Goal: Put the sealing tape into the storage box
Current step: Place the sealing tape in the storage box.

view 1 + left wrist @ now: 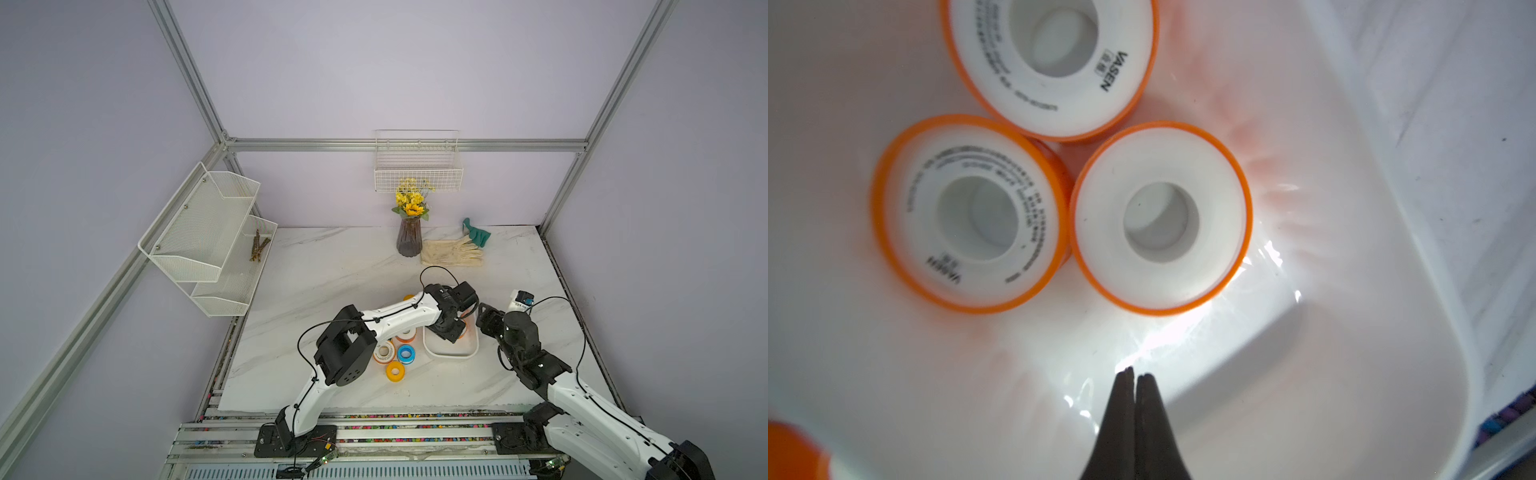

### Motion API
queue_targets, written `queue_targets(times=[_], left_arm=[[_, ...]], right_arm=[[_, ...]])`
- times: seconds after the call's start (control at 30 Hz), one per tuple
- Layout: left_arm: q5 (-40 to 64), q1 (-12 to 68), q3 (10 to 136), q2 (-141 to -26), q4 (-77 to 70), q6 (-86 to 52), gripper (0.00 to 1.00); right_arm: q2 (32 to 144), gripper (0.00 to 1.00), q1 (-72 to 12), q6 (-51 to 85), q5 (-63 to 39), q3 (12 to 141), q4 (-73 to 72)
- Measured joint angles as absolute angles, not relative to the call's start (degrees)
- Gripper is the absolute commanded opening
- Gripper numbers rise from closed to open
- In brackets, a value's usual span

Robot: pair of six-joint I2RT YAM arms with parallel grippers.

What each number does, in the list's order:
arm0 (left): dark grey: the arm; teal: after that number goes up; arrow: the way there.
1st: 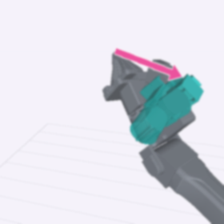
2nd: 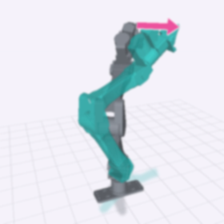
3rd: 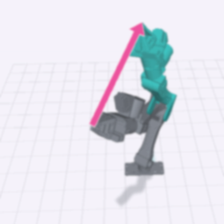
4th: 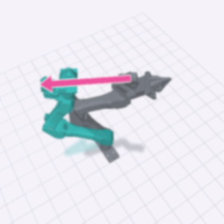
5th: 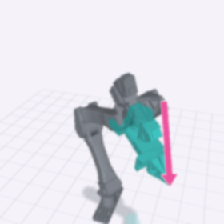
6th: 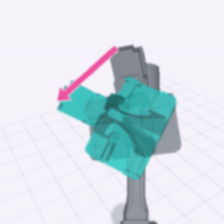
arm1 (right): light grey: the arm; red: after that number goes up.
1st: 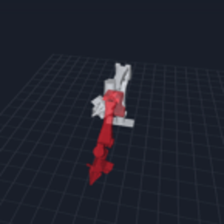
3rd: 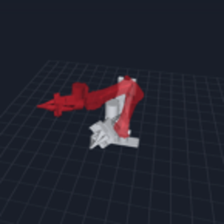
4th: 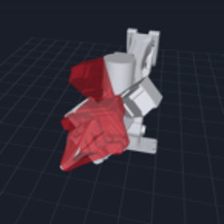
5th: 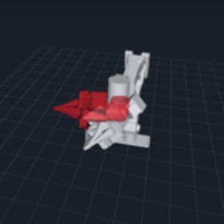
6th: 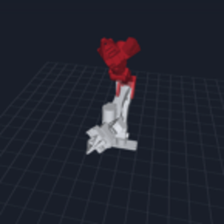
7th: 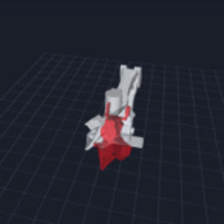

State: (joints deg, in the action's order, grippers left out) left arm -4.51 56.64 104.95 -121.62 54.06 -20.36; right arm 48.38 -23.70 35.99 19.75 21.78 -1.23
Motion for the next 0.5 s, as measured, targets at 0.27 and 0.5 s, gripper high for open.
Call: queue_targets(times=[0.27, 0.5], left_arm=[[-12.99, 54.87, 92.14, -98.72, 54.52, -21.61, 0.76], [-18.68, 46.41, 75.22, -78.41, 56.29, -24.6, 0.95]], right_arm=[[50.11, 0.73, -23.51, 32.75, 15.2, 22.15, -2.04], [59.88, 0.77, -26.94, 27.73, 6.22, 32.82, -1.41]])
